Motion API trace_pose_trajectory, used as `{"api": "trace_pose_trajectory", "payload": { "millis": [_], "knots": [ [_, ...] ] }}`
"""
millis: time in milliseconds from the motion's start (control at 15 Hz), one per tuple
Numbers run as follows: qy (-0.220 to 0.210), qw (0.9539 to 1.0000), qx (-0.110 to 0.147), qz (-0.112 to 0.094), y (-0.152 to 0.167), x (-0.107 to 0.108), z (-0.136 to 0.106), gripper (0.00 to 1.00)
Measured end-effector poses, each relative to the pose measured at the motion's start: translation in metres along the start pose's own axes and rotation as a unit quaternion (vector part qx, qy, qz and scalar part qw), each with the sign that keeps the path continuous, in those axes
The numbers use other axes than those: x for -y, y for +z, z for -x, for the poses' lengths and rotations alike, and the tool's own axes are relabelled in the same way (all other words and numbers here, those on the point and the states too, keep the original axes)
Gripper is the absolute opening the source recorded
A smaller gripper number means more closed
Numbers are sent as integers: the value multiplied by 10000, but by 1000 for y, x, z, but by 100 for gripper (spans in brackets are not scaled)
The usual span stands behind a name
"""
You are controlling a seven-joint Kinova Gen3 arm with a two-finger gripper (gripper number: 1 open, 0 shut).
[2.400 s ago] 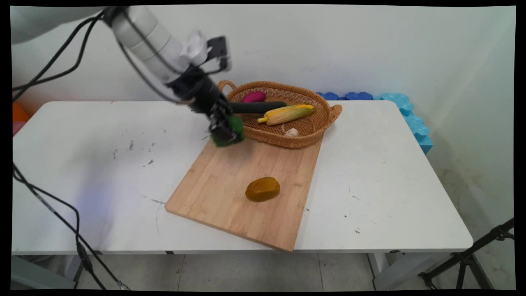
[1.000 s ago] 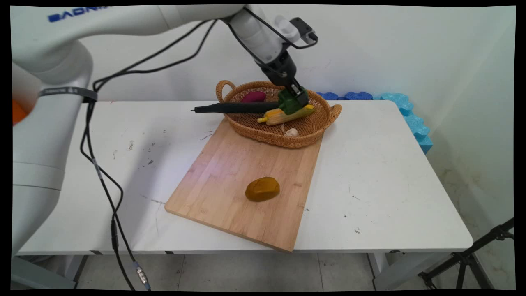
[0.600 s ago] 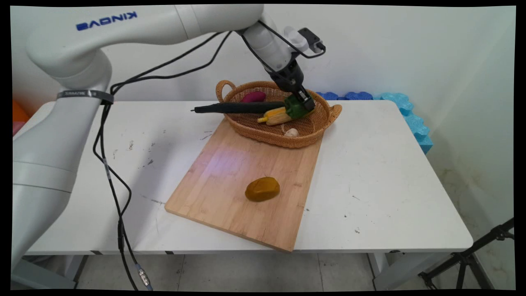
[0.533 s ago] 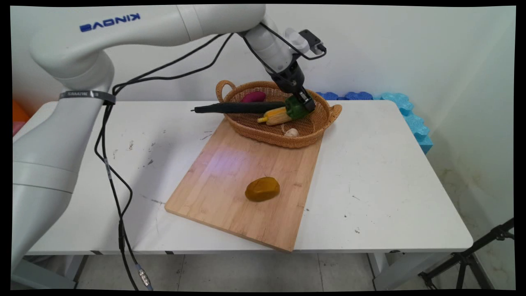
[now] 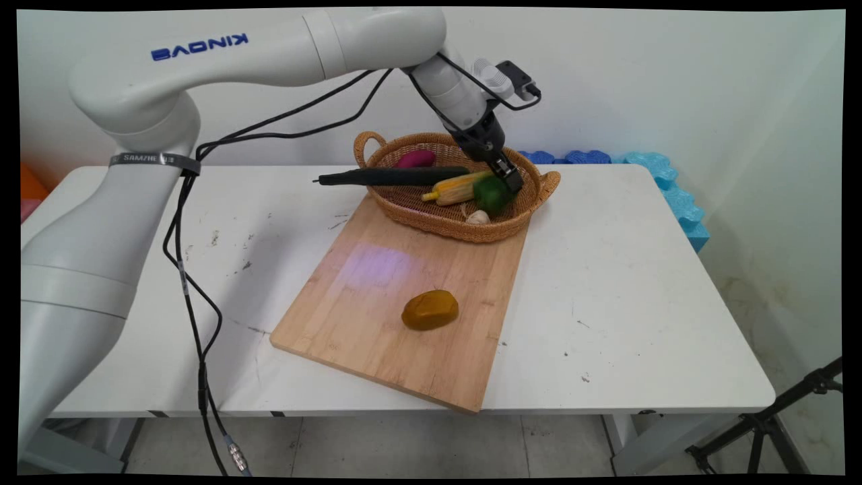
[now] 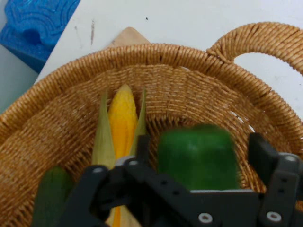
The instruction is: Place the picked object in the vegetable basket
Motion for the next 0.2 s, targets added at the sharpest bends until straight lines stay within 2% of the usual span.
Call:
{"api": "trace_pose_trajectory", "payload": {
  "millis": [200],
  "knots": [
    [17,10000,-13,6,1,-3,0,100]
  ]
}}
